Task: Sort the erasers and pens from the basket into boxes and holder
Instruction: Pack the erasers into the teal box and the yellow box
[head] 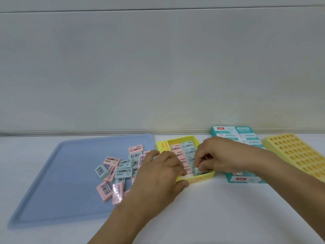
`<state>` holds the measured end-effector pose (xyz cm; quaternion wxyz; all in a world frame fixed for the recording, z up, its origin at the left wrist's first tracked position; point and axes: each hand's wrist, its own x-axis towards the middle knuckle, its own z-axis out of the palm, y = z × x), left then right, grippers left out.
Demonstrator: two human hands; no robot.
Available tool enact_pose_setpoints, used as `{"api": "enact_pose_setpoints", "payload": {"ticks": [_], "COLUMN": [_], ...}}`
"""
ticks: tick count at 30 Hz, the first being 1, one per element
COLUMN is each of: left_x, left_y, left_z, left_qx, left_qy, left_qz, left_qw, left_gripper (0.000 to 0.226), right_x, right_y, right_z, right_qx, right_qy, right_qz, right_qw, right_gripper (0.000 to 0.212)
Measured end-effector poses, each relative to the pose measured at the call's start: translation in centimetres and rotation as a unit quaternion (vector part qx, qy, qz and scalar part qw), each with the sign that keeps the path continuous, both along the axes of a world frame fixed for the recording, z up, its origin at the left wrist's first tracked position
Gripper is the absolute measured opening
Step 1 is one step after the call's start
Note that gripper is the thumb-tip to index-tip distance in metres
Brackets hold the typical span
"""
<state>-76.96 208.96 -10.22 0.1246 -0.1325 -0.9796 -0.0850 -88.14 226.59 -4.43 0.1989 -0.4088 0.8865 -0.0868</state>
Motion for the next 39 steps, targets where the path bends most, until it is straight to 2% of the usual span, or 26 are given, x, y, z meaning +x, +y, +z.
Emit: {"api": "enact_pose_setpoints", "payload": {"ticks": [5,8,13,18,23,26,28,30,32,34,36,39], "left_x": [0.0,-0.1,0.0,0.0,0.0,0.7,1.4,2.5,3.6,4.4,4.5,3.9], "left_y": [0.4,0.4,0.5,0.6,0.6,0.1,-1.6,-4.4,-7.5,-9.4,-9.9,-9.7], "left_z": [0.1,0.0,-0.1,-0.3,-0.6,-0.3,0.2,0.4,0.5,0.9,1.0,1.3], "left_qx": [-0.025,-0.014,-0.010,-0.010,-0.006,0.089,0.161,0.164,0.127,0.101,0.082,0.058], "left_qy": [0.004,-0.002,-0.002,0.003,0.004,0.031,0.062,0.079,0.054,-0.016,-0.075,-0.112], "left_qz": [0.002,0.006,0.013,0.013,0.005,-0.011,0.028,0.104,0.175,0.211,0.213,0.202], "left_qw": [1.000,1.000,1.000,1.000,1.000,0.996,0.985,0.978,0.975,0.972,0.971,0.971], "left_gripper": [0.040,0.039,0.039,0.039,0.040,0.035,0.033,0.035,0.041,0.045,0.045,0.047], "right_x": [-0.1,-0.2,-0.3,-0.3,-0.3,-0.1,0.2,0.7,1.3,1.6,1.7,2.1], "right_y": [-0.9,-1.0,-0.8,-1.1,0.0,0.5,0.0,-1.6,-3.7,-5.9,-8.2,-11.4], "right_z": [0.3,0.0,-0.1,-0.6,-1.3,-1.4,-1.2,-1.0,-0.8,-0.9,-0.8,-0.9], "right_qx": [0.050,0.042,0.031,0.043,0.006,-0.075,-0.174,-0.219,-0.216,-0.191,-0.166,-0.084], "right_qy": [0.030,0.079,0.049,0.111,0.110,0.111,0.099,0.088,0.084,0.091,0.097,0.123], "right_qz": [0.017,0.034,0.052,0.091,0.086,0.050,0.014,0.004,0.030,0.065,0.092,0.115], "right_qw": [0.998,0.995,0.997,0.989,0.990,0.990,0.980,0.972,0.972,0.975,0.977,0.982], "right_gripper": [0.011,0.010,0.005,0.007,0.009,0.007,0.008,0.008,0.008,0.011,0.017,0.030]}}
